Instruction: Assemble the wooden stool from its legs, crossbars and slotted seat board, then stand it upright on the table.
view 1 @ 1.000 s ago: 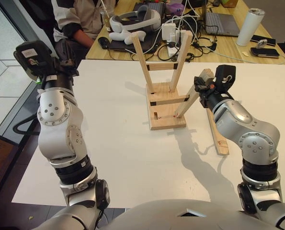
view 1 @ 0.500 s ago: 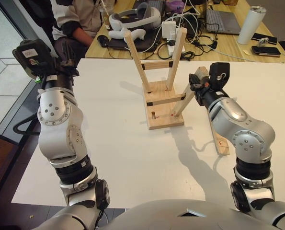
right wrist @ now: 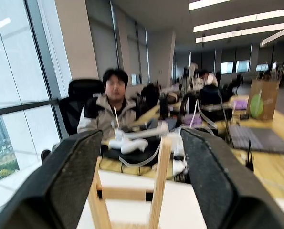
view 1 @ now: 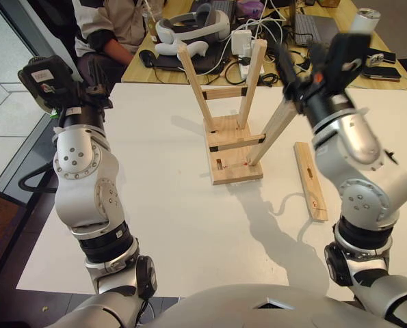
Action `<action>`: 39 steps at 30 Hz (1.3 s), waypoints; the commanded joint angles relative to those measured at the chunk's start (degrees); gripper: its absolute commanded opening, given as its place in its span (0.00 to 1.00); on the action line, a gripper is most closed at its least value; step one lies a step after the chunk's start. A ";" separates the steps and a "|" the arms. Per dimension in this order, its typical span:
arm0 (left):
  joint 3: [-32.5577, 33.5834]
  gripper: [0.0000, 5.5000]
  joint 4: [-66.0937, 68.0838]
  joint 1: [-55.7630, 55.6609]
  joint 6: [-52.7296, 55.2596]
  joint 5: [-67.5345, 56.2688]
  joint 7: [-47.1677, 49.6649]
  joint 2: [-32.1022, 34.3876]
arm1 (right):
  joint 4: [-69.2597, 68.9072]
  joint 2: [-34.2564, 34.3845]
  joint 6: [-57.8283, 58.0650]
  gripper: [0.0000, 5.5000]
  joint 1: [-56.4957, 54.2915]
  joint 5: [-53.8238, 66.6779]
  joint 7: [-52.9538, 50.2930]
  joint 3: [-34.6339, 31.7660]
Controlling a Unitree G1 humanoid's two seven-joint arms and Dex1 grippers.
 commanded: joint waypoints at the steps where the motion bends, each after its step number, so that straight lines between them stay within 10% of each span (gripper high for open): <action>1: 0.42 0.56 -1.50 0.58 0.81 0.55 0.38 0.16 | -2.97 -3.15 7.62 0.55 4.95 -2.42 -2.88 -8.91; 13: -3.34 0.56 -7.39 7.64 3.39 0.02 2.47 -6.46 | -9.57 -2.67 43.66 0.55 32.44 2.71 6.58 -16.72; 26: -8.05 0.56 -15.43 17.82 8.95 0.04 3.09 -13.31 | -1.13 0.21 44.26 0.76 32.28 -5.50 10.07 -16.32; 39: -7.49 0.56 -14.93 15.91 9.10 0.43 3.43 -13.27 | 9.03 1.51 45.31 0.66 26.44 -9.17 14.05 -16.36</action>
